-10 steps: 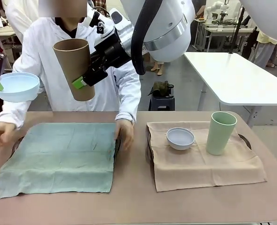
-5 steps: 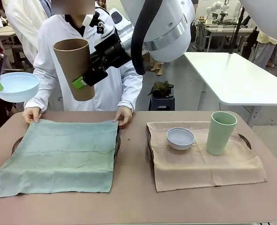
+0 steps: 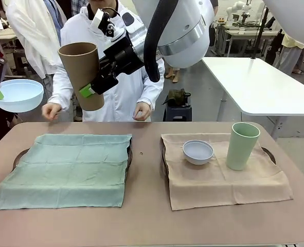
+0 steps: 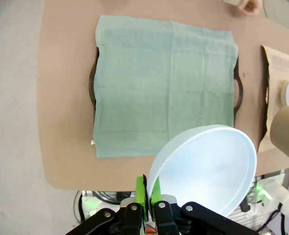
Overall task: Set up a tray with a mat and arrange the tableware.
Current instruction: Place the Picnic Bowl and Reusable plastic cup back onto the Handle tray in front of the human's position.
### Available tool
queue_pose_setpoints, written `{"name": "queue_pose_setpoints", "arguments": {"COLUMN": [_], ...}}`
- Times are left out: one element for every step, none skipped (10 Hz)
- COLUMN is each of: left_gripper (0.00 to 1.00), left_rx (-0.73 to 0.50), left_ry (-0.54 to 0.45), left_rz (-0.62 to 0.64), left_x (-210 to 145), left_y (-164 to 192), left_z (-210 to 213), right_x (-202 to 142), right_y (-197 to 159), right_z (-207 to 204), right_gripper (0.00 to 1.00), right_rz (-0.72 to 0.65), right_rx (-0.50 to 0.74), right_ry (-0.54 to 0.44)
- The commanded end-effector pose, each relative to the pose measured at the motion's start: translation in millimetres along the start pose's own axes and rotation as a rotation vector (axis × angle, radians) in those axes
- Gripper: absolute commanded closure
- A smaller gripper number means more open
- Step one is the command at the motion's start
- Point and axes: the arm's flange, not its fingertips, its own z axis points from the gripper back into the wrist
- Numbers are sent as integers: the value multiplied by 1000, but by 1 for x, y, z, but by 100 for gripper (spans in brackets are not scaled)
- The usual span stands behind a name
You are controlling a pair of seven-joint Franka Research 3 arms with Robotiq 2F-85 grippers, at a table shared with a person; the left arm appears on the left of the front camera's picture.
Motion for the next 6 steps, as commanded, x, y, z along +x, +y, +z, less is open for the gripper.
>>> {"name": "queue_pose_setpoints", "arguments": {"left_gripper": [97,97,97,97,97,97], "left_rx": [1,1,1,1,1,1], "left_ry": [1,1,1,1,1,1], "left_rz": [-3,-3,-3,-3,-3,-3], "left_x": [0,0,0,0,0,0], "left_y": [0,0,0,0,0,0], "left_z": [0,0,0,0,0,0], "right_x": [2,2,2,2,2,2], "right_y": [1,1,1,1,1,1], "right_z": [1,1,1,1,1,1], "right_gripper": [100,100,100,100,100,100], "right_rz": [2,2,2,2,2,2], "right_rx": [-3,-3,-3,-3,-3,-3], "right_ry": [-1,-1,-1,-1,-1,-1]}}
